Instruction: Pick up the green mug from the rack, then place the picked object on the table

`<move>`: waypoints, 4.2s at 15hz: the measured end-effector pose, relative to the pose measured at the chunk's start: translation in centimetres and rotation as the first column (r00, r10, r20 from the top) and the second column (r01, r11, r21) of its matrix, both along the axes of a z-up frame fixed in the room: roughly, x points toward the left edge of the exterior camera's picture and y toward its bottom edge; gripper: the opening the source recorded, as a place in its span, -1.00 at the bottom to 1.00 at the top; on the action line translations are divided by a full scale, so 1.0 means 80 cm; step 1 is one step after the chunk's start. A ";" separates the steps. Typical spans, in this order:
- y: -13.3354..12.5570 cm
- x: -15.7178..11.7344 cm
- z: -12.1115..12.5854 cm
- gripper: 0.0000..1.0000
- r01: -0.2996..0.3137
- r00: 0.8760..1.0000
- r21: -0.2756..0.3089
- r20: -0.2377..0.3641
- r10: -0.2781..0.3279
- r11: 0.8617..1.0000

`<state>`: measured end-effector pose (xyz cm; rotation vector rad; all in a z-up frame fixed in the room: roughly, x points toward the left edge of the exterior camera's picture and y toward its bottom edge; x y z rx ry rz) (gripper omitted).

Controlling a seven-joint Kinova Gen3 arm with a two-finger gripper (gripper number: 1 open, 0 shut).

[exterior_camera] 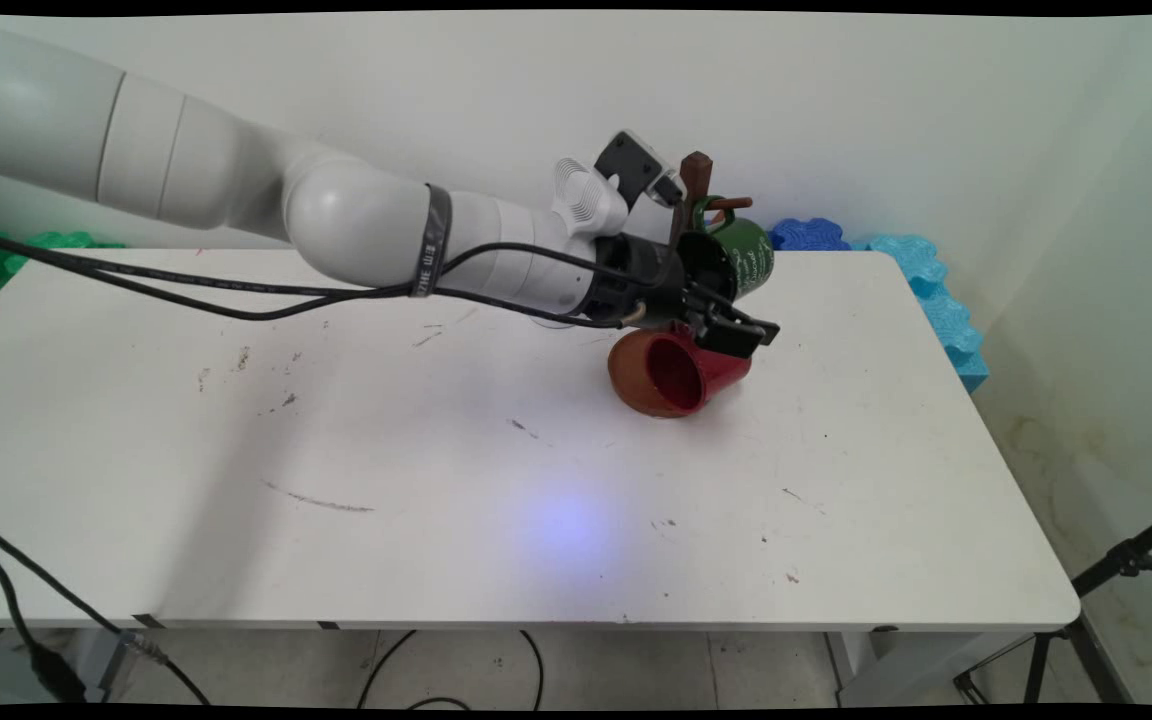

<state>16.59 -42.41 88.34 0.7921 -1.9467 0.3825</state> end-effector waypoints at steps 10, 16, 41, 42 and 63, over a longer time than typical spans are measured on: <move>0.001 0.004 -0.004 -1.00 -0.015 1.000 -0.027 -0.023 0.014 1.000; 0.003 0.004 0.001 -1.00 -0.023 0.999 -0.026 -0.030 0.022 0.999; 0.024 0.006 0.038 -1.00 0.000 0.997 -0.022 -0.081 -0.002 1.000; 0.024 0.007 0.038 -1.00 0.000 0.997 -0.021 -0.081 -0.002 1.000; 0.057 0.015 0.054 -1.00 0.065 0.995 -0.004 -0.076 -0.065 0.998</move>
